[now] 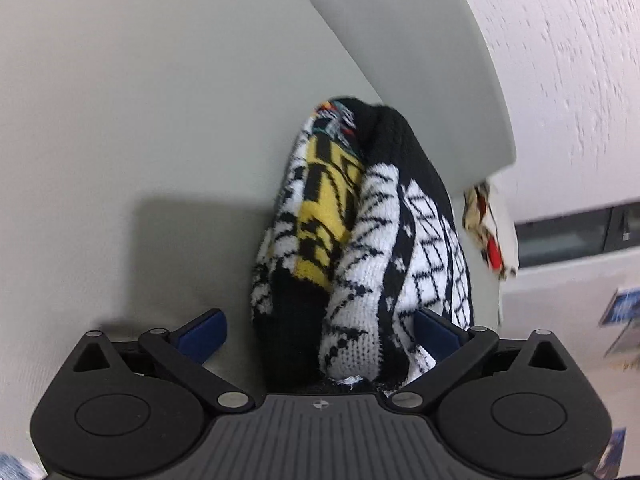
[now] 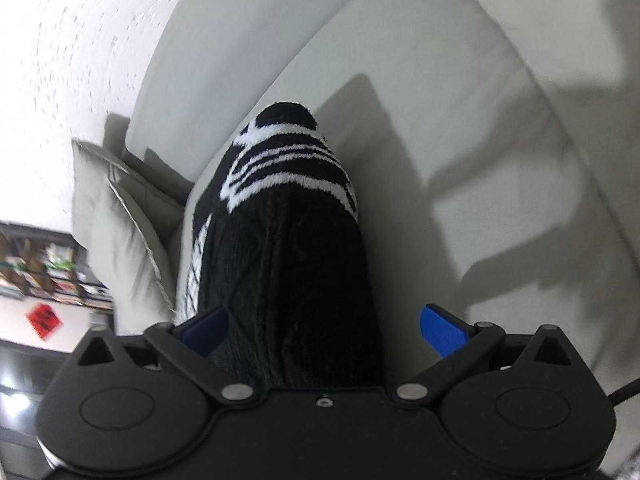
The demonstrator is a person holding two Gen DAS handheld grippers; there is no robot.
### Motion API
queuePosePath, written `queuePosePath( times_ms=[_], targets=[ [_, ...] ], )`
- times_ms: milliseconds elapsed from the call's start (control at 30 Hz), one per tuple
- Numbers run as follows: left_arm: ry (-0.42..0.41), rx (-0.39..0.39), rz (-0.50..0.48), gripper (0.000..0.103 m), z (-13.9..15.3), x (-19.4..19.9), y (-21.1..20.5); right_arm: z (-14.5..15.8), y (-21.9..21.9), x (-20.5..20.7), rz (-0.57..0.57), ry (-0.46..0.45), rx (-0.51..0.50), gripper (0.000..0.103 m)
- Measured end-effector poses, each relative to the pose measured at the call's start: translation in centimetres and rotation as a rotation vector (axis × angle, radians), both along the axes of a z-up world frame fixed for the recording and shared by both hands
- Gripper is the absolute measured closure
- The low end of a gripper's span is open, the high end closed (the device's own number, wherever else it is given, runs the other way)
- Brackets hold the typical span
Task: Fold clothes
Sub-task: 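Grasp the folded sweater with both grippers and lift it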
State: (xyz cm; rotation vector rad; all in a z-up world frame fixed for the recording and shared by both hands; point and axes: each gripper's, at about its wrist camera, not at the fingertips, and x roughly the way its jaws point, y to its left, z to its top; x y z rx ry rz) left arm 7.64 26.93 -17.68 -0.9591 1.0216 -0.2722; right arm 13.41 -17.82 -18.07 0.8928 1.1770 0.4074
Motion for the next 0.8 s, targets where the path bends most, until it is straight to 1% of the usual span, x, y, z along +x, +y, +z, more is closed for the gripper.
queuePosePath(
  times_ms=[67, 133, 200, 300, 333, 367, 400, 433, 467, 500, 567, 633, 800],
  targets=[
    [-0.006, -0.008, -0.035, 0.005, -0.1, 0.6, -0.4, -0.9, -0.1, 0.8, -0.016, 0.017, 0.044, 0.000],
    [0.004, -0.021, -0.060, 0.005, -0.4, 1.4, -1.1, -1.6, -0.1, 1.5, -0.031, 0.034, 0.081, 0.000],
    [0.000, -0.037, -0.065, 0.004, -0.9, 2.1, -1.8, -2.0, 0.4, 2.2, -0.031, 0.046, 0.101, 0.000],
    [-0.012, -0.055, -0.059, 0.004, -1.6, 2.2, -2.0, -2.8, 1.7, 3.1, 0.010, 0.063, 0.135, 0.000],
    [-0.018, -0.057, -0.058, 0.007, -1.7, 2.1, -2.0, -3.3, 2.2, 3.4, 0.031, 0.083, 0.148, 0.000],
    [-0.023, -0.062, -0.057, 0.015, -1.8, 1.9, -2.0, -3.7, 2.7, 3.7, 0.047, 0.099, 0.157, 0.000],
    [-0.023, -0.084, -0.050, 0.019, -2.0, 1.8, -1.8, -3.8, 3.0, 3.8, 0.048, 0.092, 0.159, 0.000],
    [-0.023, -0.107, -0.044, 0.027, -2.2, 1.6, -1.6, -3.8, 3.3, 3.9, 0.044, 0.078, 0.160, 0.000],
    [-0.025, -0.126, -0.037, 0.034, -2.3, 1.4, -1.6, -3.6, 3.6, 3.9, 0.035, 0.061, 0.150, 0.007],
    [-0.031, -0.125, -0.026, 0.037, -2.1, 1.1, -1.7, -3.2, 3.8, 3.8, 0.035, 0.036, 0.128, 0.014],
    [-0.046, -0.106, -0.017, 0.043, -1.4, 0.7, -1.9, -2.2, 4.2, 3.5, 0.045, -0.012, 0.084, 0.033],
    [-0.062, -0.089, -0.021, 0.045, -0.8, 0.4, -2.3, -1.1, 4.1, 3.2, 0.048, -0.038, 0.062, 0.040],
    [-0.131, -0.045, -0.082, 0.046, 1.6, 0.3, -4.8, 1.7, 2.5, 2.0, 0.028, -0.109, 0.011, 0.042]
  ],
)
